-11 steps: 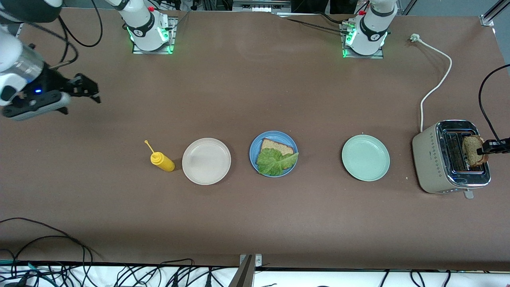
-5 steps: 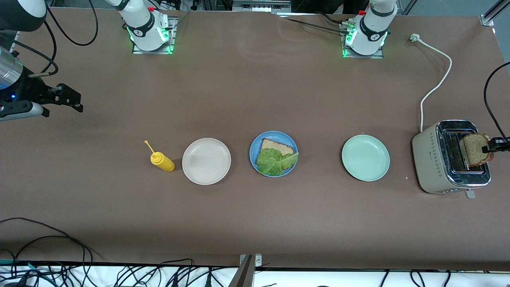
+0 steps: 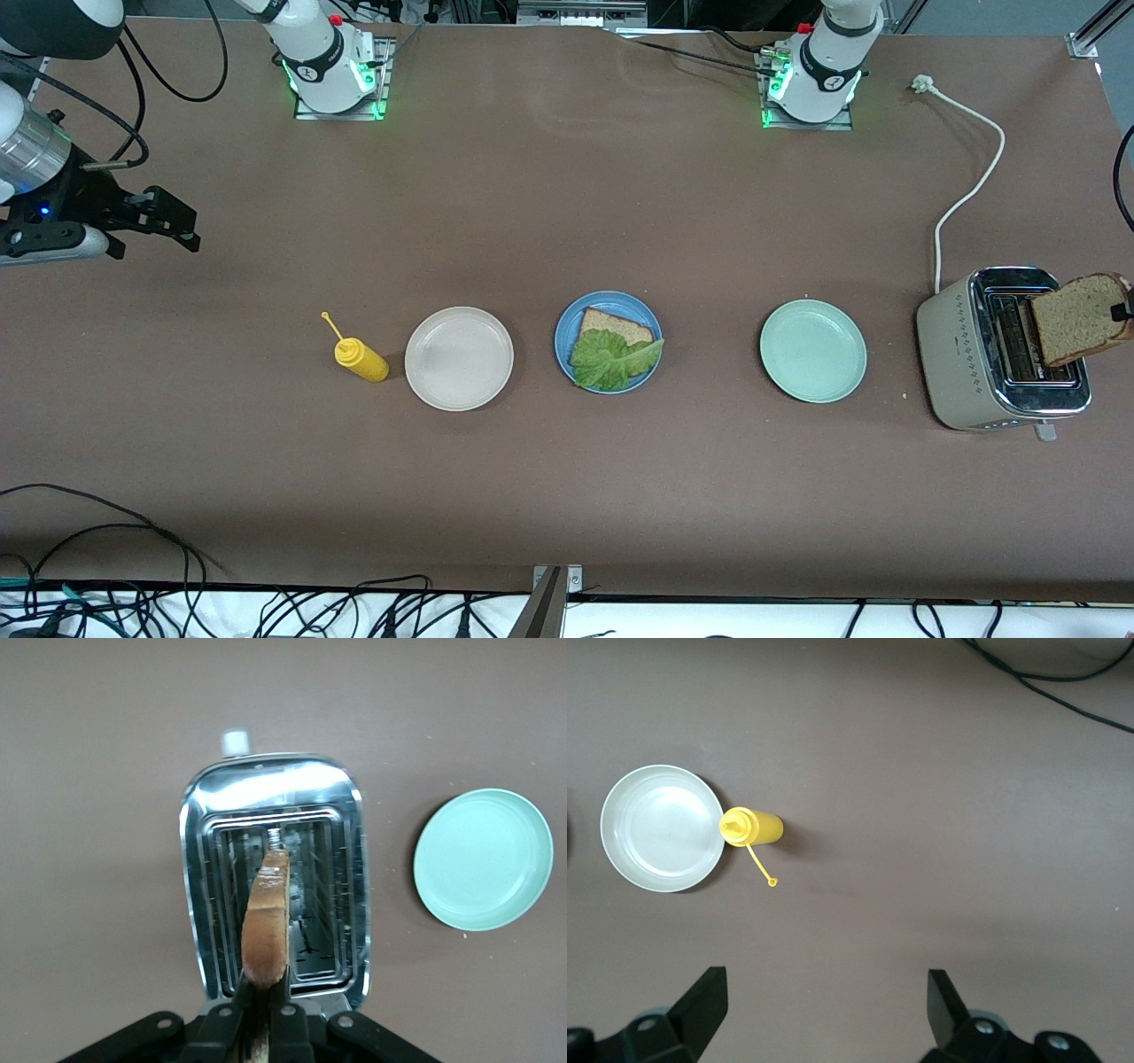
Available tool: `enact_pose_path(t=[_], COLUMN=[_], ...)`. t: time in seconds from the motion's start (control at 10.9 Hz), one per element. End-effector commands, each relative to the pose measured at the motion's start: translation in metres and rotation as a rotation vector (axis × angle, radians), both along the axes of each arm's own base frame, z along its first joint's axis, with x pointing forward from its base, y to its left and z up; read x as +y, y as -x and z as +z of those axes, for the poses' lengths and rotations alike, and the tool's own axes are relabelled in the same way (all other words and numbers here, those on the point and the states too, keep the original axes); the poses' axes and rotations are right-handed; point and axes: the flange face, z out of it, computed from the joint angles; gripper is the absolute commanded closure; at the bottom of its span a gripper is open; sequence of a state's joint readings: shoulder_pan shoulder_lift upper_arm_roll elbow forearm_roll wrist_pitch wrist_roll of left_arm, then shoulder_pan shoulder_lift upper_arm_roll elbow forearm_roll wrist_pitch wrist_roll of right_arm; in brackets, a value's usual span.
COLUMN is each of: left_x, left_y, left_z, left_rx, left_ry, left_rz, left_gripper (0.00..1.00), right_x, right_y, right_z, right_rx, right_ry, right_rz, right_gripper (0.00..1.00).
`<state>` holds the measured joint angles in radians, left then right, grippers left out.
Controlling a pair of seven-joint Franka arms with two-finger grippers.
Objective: Make sandwich in blue plate with both arms
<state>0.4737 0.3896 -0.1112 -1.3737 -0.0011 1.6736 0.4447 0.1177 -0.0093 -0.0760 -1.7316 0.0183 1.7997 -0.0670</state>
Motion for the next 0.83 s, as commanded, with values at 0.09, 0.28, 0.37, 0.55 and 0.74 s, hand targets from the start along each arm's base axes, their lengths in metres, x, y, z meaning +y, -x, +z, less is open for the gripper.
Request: enact_pose_path(t=[0.09,0.28,0.37,0.55,0.74], left_x=[-0.100,-0.160,-0.195,-0.261,-0.336], left_y=[-0.014,-0.021,-0.023,-0.025,-0.022], left_z=[0.026,0.025,0.024,0.016,-0.002], left_rx=[0.061,0.085,0.102,0.115,0.143], left_ry=[-0.042,-0.035,-0.029,-0.025,-0.022], left_rz=[-0.164,-0.255,-0.307,-0.399,-0.453], left_gripper=[1.00,1.00,1.00,1.00,1.00], right_x=[-0.038,-0.043,-0.043,-0.038,-0.042], right_y=[0.004,0.003,0.003,0.000,0.000], right_z=[0.009,0.007,0.006,0.009,0.018], right_rx=[-0.012,-0.005,-0.004,-0.001,-0.012], right_ry=[0.014,0.011,0.012,0.025,0.064], right_rz=[-0.067,-0.079,-0.082,-0.065,-0.061], right_gripper=[0.00,0.00,0.00,0.00,0.00])
